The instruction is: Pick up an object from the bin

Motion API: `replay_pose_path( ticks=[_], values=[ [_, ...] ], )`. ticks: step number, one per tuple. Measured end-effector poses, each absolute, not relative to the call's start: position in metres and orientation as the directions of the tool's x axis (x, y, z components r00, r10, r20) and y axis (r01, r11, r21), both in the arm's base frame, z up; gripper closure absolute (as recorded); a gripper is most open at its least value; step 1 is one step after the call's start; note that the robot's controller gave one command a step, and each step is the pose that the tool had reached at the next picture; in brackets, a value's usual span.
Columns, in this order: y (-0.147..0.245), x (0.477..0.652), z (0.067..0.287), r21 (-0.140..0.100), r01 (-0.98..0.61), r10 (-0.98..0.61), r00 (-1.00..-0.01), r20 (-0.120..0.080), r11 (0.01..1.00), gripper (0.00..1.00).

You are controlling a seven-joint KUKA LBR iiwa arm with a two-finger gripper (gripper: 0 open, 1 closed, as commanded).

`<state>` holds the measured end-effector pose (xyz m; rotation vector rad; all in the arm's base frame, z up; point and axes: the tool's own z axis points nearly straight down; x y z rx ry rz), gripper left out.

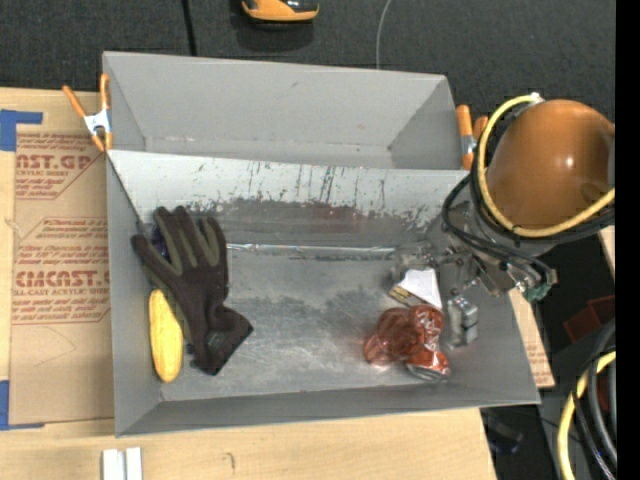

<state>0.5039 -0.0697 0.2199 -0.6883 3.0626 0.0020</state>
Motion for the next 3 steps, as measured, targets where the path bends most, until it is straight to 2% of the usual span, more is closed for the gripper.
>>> replay_pose_path(
  ticks=[1,2,3],
  values=[
    [-0.063,0.496,0.208,-0.003,-0.483,-0.483,-0.875,-0.005,0.875,0.0],
    [-0.063,0.485,0.2,0.001,-0.704,-0.704,-0.71,-0.001,0.71,0.0],
    [-0.068,0.496,0.194,0.0,-0.681,-0.681,-0.732,-0.003,0.732,0.0]
  ],
)
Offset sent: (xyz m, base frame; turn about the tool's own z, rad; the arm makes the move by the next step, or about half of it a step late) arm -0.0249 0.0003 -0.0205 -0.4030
